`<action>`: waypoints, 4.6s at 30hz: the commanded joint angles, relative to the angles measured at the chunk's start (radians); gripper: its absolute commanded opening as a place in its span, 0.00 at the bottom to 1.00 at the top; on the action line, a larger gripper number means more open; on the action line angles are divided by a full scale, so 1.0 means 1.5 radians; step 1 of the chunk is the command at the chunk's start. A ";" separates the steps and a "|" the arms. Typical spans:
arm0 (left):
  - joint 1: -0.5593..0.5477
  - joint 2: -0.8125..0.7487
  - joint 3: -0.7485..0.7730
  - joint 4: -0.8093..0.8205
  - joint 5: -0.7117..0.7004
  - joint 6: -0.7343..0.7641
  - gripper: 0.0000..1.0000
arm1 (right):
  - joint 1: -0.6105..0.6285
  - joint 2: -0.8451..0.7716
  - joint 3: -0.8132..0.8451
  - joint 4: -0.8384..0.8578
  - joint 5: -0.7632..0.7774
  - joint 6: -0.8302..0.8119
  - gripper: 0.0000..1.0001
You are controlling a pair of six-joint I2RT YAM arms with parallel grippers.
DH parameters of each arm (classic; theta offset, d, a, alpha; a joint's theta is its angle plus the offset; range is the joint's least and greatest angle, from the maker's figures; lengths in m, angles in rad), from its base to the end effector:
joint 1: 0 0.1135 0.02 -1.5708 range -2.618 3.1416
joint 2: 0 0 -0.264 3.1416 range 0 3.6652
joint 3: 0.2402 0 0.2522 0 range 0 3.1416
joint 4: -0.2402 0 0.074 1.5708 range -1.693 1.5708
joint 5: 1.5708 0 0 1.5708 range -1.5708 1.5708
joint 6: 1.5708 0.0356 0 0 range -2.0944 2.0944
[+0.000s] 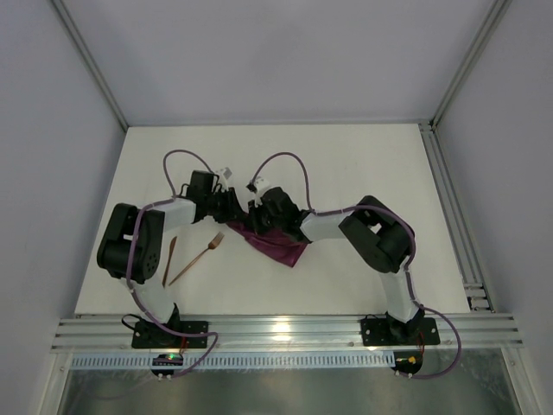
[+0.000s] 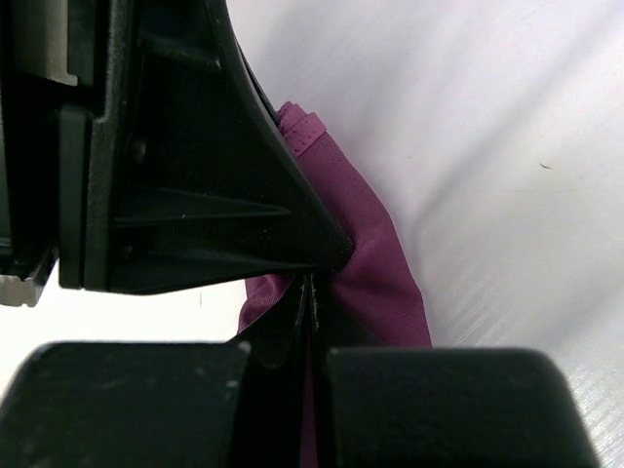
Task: Fold the napkin into a case and place the utensils inside
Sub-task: Smooth out the smaller rectangle-folded napkin at the center of the board.
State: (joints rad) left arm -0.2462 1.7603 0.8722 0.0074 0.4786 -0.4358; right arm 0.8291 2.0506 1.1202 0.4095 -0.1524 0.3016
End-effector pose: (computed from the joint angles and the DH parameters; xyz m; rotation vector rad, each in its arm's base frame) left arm 0.3239 -0.0983 0.1391 -0.0184 2.5181 -0.8783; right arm 0.2872 0.3215 0.1328 -0.6664 2.0951 0.8230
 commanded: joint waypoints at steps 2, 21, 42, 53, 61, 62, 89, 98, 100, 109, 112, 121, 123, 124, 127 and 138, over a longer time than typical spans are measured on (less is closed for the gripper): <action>0.005 -0.012 0.059 -0.071 -0.028 0.017 0.36 | 0.011 0.012 0.000 -0.037 0.044 0.012 0.03; 0.004 -0.139 0.099 -0.230 -0.090 0.088 0.10 | 0.027 0.005 0.017 -0.059 0.094 0.030 0.03; -0.036 0.075 0.155 -0.295 -0.141 0.172 0.06 | 0.030 -0.108 -0.009 -0.076 0.025 -0.012 0.15; -0.035 0.044 0.130 -0.266 -0.124 0.189 0.05 | -0.012 -0.327 -0.097 -0.350 -0.031 -0.170 0.69; -0.035 0.044 0.127 -0.269 -0.119 0.190 0.05 | -0.014 -0.301 -0.119 -0.403 -0.011 -0.197 0.72; -0.035 0.044 0.127 -0.267 -0.117 0.189 0.05 | -0.014 -0.301 -0.128 -0.401 -0.004 -0.196 0.72; -0.036 -0.060 0.110 -0.240 -0.075 0.210 0.14 | 0.091 -0.264 -0.133 -0.394 0.221 -0.121 0.03; -0.035 -0.235 0.055 -0.188 0.029 0.323 0.29 | 0.079 -0.251 -0.135 -0.367 0.192 -0.138 0.03; -0.036 -0.295 0.007 -0.176 0.144 0.381 0.29 | 0.070 -0.253 -0.141 -0.357 0.173 -0.139 0.03; -0.140 -0.412 -0.110 -0.317 0.247 0.891 0.39 | 0.056 -0.253 -0.155 -0.329 0.129 -0.161 0.03; -0.176 -0.426 -0.156 -0.317 0.243 1.029 0.41 | 0.052 -0.249 -0.161 -0.320 0.115 -0.168 0.03; -0.376 -0.397 -0.281 0.016 -0.012 0.981 0.49 | 0.050 -0.249 -0.169 -0.314 0.112 -0.171 0.03; -0.381 -0.387 -0.289 0.044 -0.030 0.985 0.49 | 0.050 -0.249 -0.168 -0.315 0.111 -0.171 0.03; -0.384 -0.382 -0.296 0.074 -0.039 0.985 0.49 | 0.050 -0.247 -0.168 -0.314 0.111 -0.172 0.03; -0.391 -0.358 -0.298 0.117 -0.070 0.978 0.48 | 0.050 -0.247 -0.162 -0.321 0.111 -0.177 0.03; -0.393 -0.264 -0.273 0.100 -0.086 0.998 0.31 | 0.050 -0.251 -0.149 -0.337 0.086 -0.179 0.06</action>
State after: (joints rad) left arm -0.8310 1.3277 0.4274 0.1307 0.3645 1.0409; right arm 0.9054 1.6695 0.8764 -0.0837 0.0109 0.0448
